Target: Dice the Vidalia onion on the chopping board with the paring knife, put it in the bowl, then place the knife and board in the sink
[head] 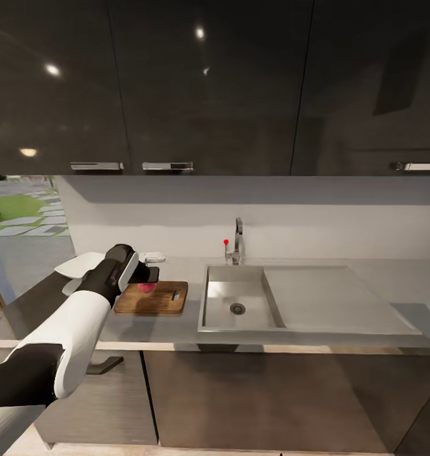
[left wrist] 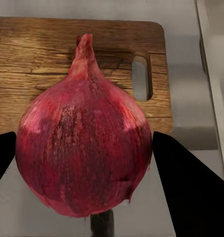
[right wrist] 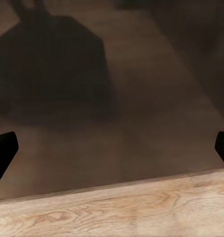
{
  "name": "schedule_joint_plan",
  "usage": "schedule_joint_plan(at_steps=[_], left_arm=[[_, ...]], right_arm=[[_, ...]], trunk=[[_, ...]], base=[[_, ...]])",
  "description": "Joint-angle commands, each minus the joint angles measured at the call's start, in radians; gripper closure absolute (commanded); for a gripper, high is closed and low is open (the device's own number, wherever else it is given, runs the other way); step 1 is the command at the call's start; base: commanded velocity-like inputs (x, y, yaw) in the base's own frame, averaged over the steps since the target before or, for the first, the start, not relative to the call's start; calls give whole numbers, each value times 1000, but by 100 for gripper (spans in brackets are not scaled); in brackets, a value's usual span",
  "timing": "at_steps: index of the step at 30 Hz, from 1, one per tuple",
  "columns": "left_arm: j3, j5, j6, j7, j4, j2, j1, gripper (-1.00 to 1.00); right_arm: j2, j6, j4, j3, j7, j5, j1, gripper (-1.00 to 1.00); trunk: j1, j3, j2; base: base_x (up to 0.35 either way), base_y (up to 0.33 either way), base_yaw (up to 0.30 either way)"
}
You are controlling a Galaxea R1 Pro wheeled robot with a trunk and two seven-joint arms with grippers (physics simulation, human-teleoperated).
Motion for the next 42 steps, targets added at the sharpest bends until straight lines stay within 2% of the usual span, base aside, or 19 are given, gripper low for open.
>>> schedule_joint_plan(at_steps=[1,10,16,23,42], left_arm=[[-2,3,4,-1,0,1,-1,100],[-2,2,4,-1,5,3,-1,100],[-2,2,4,-1,7,14,-1,100],[-2,3,3,-1,22,17,-1,100],[-5,4,2,-4,75,1,-1,100]], right_arm=[[0,-3,1,8,-4,-7,-1,-100],[0,-3,1,8,-4,-7,-1,-100],[1,-3,1,8,-4,-7,-1,-100],[1,-3,1,8,-4,-7,-1,-100],[1,-3,1,8,-4,-7,-1,-100]], trunk=[[1,-2,-1],[1,-2,-1],[1,-2,-1],[1,-2,-1],[1,-8,-1]], base=[[198,68,0],[246,128,0],[196,115,0],[23,61,0],[0,15,0]])
